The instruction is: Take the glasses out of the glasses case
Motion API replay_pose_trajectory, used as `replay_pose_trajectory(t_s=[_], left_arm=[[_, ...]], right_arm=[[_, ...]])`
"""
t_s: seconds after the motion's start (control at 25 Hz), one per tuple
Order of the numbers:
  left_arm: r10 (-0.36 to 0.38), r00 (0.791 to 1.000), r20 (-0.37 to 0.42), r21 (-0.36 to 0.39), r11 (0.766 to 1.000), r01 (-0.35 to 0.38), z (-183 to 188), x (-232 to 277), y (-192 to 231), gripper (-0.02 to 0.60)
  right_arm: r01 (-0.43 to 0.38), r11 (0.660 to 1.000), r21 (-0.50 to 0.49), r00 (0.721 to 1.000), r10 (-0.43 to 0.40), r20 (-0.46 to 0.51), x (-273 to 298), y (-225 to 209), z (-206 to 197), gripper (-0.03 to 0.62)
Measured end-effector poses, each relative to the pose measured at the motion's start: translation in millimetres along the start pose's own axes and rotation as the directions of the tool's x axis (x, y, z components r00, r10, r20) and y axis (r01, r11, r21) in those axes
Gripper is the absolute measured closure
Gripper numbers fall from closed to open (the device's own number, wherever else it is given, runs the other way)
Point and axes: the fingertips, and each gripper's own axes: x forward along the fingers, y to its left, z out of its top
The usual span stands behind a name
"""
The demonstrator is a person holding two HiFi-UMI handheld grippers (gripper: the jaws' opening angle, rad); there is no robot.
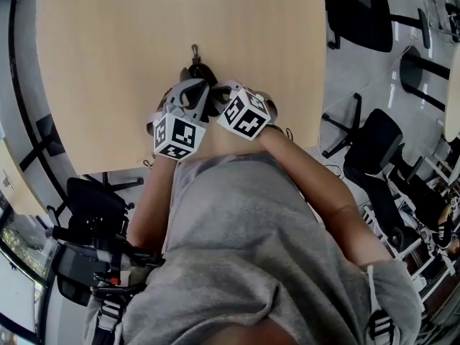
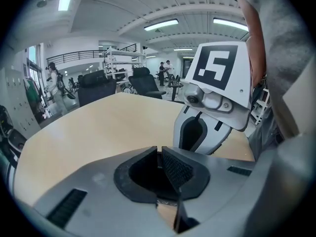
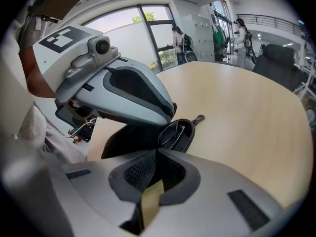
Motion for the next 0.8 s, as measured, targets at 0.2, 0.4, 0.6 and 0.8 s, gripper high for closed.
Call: replay_pose_trajectory(t_s=[0.2,0.4,0.6,0.8], left_arm=[[0.027,1.0,0.01,-0.034,0.999,-0.026,-3,-10,4,0.574],[0.03,0.999,-0.017,-0.089,0.996,-0.031,-19,-13,7,0.574],[0.035,0.999,-0.012,-0.207,0.978,-0.036,-41,-19,18,0.574],[0.056,0.995,0.087,-0.392,0.92,-0.017,-51,-19,23,0.574]], right_arm=[[0.011,1.0,0.014,1.0,-0.011,0.002,-2,-6,-4,0.586],[-0.02,0.989,0.143,0.999,0.014,0.044,-7,-14,-9,0.585],[-0.081,0.957,0.28,0.992,0.052,0.113,-11,-17,-5,0.585],[-0.138,0.934,0.33,0.983,0.089,0.159,-17,-9,13,0.554]])
